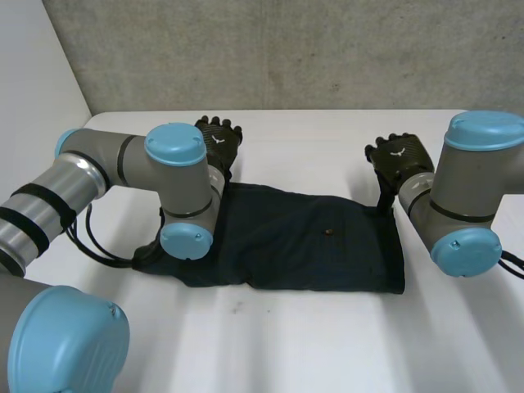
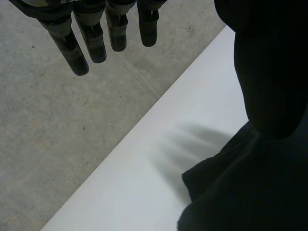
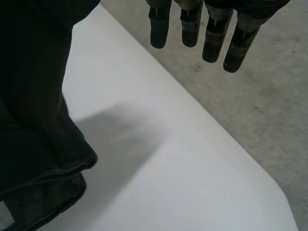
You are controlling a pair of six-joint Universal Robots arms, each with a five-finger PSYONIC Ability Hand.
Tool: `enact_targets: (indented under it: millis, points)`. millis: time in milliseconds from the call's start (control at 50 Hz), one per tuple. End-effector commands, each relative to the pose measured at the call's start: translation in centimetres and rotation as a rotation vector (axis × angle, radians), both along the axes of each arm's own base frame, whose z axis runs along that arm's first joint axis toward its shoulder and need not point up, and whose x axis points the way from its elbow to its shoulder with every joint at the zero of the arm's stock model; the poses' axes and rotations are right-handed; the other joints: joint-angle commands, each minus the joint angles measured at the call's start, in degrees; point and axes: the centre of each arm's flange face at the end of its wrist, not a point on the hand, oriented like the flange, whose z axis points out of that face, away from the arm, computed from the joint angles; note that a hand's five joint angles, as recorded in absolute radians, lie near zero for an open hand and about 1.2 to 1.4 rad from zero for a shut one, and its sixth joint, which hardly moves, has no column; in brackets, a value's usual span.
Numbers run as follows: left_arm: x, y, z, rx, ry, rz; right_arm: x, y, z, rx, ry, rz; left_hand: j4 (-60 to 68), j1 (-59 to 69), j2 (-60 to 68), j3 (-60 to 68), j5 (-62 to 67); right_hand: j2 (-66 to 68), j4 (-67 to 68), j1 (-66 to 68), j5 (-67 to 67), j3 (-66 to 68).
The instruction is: Fold the shorts.
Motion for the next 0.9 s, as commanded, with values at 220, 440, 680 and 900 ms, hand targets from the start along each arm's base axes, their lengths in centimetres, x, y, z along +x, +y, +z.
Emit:
enact_targets:
  millis: [220, 440, 680, 900]
  points:
    - [5.8, 7.4, 6.6, 0.177, 0.167, 0.017, -2.8, 9.9, 0.4, 0.337, -0.100, 0.065, -1.66, -1.11, -1.64, -2.03, -2.74, -2.47, -3.34, -1.79, -4.11, -2.03]
    - [8.1, 11.3, 4.9, 0.263, 0.194, -0.026, -3.0, 11.3, -4.1, 0.310, -0.110, 0.091, -1.66, -1.11, -1.64, -2.03, -2.74, 18.75, 17.88, 19.42, 17.11, 19.18]
    - [9.3, 12.2, 5.2, 0.246, 0.207, -0.013, -6.5, 7.4, -1.1, 0.128, 0.008, -0.043, -1.66, -1.11, -1.64, -2.03, -2.74, 67.53, 66.66, 68.21, 65.89, 67.97]
    - [10.6, 12.9, 8.0, 0.179, 0.245, -0.003, -7.1, 5.6, 4.4, -0.075, 0.297, 0.013, -1.66, -1.11, -1.64, -2.03, -2.74, 67.53, 66.66, 68.21, 65.89, 67.97]
